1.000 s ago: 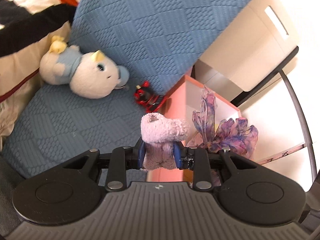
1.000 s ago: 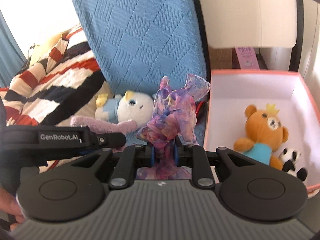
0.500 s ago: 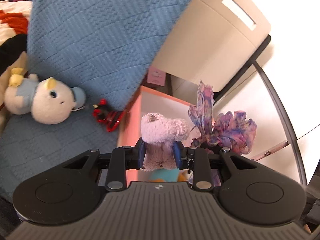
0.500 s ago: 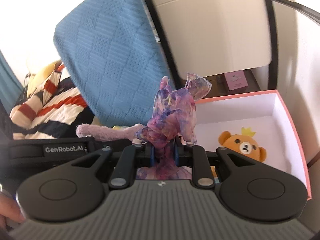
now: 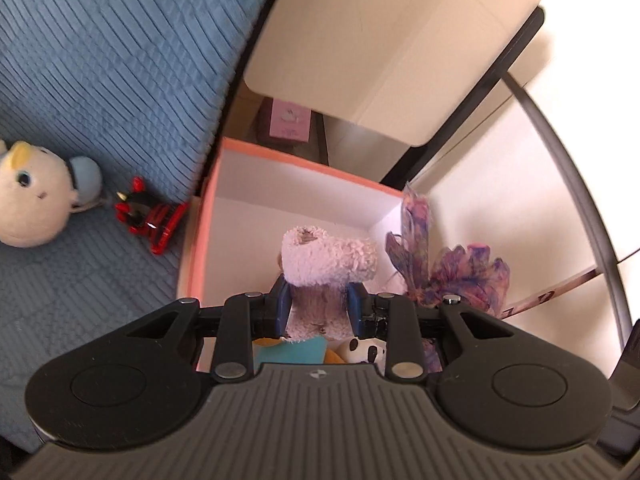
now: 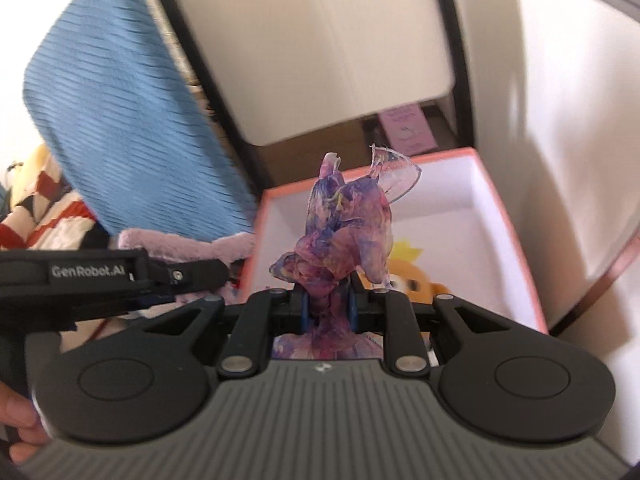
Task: Organize objects
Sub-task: 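Carry the pink plush with the left gripper while the right gripper carries the purple tulle into the pink box, then open both grippers to drop the pink plush and purple tulle into the box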
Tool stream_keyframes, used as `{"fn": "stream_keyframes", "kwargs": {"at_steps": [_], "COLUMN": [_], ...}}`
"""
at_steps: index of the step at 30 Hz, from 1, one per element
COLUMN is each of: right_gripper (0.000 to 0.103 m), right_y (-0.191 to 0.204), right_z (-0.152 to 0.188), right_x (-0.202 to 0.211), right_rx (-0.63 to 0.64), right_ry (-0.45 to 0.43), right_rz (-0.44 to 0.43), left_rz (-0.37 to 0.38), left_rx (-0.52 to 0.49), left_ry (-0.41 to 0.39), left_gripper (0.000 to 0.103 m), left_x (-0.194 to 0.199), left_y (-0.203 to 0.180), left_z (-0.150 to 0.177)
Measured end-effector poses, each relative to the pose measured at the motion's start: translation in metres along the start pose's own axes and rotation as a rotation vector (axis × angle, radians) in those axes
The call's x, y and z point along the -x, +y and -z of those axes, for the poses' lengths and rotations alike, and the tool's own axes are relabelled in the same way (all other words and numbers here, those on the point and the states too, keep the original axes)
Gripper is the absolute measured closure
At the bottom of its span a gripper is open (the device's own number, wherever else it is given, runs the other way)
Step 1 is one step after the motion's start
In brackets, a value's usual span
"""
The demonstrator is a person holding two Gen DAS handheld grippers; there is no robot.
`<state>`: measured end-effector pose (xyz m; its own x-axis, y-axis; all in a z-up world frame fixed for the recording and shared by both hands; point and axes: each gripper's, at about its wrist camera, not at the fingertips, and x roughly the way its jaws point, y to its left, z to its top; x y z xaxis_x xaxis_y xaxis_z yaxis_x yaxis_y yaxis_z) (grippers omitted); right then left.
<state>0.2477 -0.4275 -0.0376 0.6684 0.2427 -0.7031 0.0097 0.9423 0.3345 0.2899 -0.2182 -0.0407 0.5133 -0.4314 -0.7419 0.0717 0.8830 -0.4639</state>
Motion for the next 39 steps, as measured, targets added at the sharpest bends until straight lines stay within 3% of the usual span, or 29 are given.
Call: {"fn": "stream_keyframes", "kwargs": {"at_steps": [11, 19, 21, 22, 24, 25, 29, 32, 39], "right_gripper": [0.080, 0.079, 0.065, 0.060, 0.034, 0.029, 0.026, 0.017, 0.017], "right_y": [-0.057, -0.066, -0.066, -0.065, -0.063, -0.061, -0.050, -0.041, -0.007], "right_z": [0.028, 0.028, 0.026, 0.025, 0.022, 0.020, 0.017, 0.015, 0.018], "right_x": [-0.042, -0.047, -0.041, -0.038, -0.033, -0.029, -0.012, 0.002, 0.041], "right_rx": [-0.045, -0.061, -0.065, -0.066, -0.070, -0.068, -0.055, -0.061, -0.040], "right_ry": [0.110, 0.112, 0.097, 0.090, 0.080, 0.073, 0.051, 0.037, -0.007], "right_rz": [0.079, 0.095, 0.085, 0.083, 0.087, 0.092, 0.095, 0.078, 0.069], "left_rz": [-0.026, -0.031, -0.029, -0.031, -0.037, -0.027, 0.009, 0.014, 0.026], "left_rx": [-0.007, 0.004, -0.005, -0.011, -0.017, -0.022, -0.016, -0.028, -0.044], "left_ry": [0.086, 0.097, 0.096, 0.101, 0.094, 0.075, 0.046, 0.023, -0.040], "left_gripper": [0.069, 0.068, 0.059, 0.044, 0.031, 0.028, 0.028, 0.028, 0.028], "left_x": [-0.060, -0.066, -0.064, -0.061, -0.054, -0.047, -0.024, -0.003, 0.054], "left_y": [-0.017, -0.013, -0.014, -0.016, -0.018, -0.018, -0.019, -0.020, -0.013], "left_z": [0.013, 0.014, 0.013, 0.011, 0.010, 0.010, 0.008, 0.009, 0.016]}}
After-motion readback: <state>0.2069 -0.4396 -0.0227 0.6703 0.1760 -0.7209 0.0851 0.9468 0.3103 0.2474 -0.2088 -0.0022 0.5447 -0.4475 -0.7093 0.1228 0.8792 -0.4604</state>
